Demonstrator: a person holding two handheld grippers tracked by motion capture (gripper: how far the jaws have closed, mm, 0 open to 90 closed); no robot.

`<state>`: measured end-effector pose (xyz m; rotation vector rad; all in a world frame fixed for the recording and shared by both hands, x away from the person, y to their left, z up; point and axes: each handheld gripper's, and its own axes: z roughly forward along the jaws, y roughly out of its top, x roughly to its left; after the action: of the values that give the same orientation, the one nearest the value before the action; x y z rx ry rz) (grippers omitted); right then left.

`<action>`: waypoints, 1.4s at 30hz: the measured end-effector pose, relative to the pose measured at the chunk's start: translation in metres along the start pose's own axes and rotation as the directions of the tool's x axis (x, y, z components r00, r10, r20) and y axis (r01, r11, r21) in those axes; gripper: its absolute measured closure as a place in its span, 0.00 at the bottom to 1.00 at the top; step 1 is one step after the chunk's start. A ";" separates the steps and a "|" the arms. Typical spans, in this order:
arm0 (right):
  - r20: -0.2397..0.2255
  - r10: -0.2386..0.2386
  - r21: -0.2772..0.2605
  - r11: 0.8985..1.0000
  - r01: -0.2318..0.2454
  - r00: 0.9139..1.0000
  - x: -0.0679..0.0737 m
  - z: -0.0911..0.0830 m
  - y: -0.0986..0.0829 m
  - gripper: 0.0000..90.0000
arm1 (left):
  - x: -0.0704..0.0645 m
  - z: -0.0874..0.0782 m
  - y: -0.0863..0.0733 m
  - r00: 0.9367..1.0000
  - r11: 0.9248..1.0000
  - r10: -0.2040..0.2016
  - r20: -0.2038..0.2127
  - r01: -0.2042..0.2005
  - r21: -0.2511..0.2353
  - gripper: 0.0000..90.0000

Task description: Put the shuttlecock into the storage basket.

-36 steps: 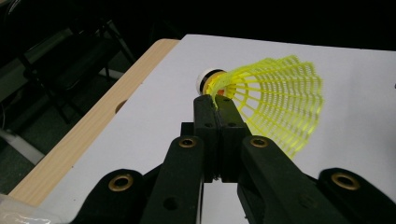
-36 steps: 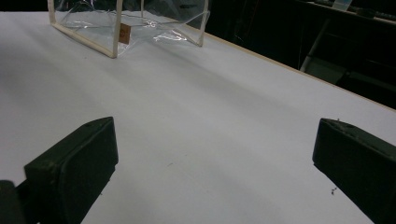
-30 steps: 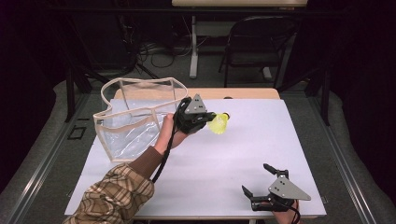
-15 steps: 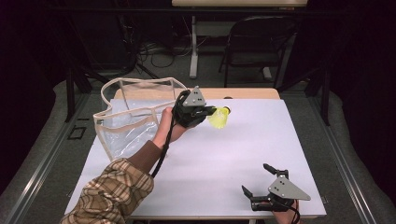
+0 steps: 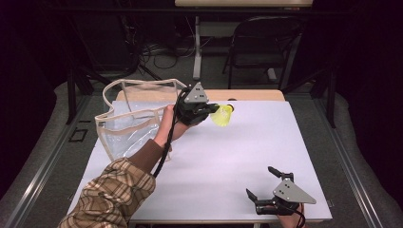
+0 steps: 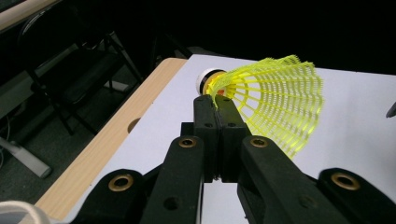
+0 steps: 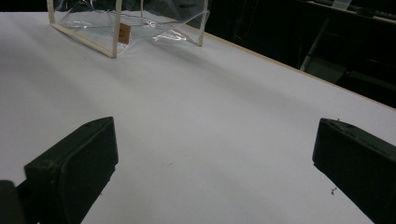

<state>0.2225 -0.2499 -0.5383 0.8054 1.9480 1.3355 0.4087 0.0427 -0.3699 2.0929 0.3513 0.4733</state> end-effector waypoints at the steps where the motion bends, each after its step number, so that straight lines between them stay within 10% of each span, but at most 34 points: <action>1: 0.000 0.002 0.004 1.000 -0.002 1.000 0.000 0.000 0.000 0.00 | 0.001 -0.002 0.002 1.000 1.000 0.000 0.000 0.000 -0.006 1.00; 42: 0.000 0.001 0.014 1.000 -0.001 1.000 0.000 0.001 -0.001 0.00 | 0.025 -0.030 0.042 0.999 0.997 0.005 -0.042 -0.009 -0.083 1.00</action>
<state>0.2231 -0.2496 -0.5390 0.8127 1.9594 1.3239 0.4199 0.0536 -0.3149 2.0069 0.3435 0.5279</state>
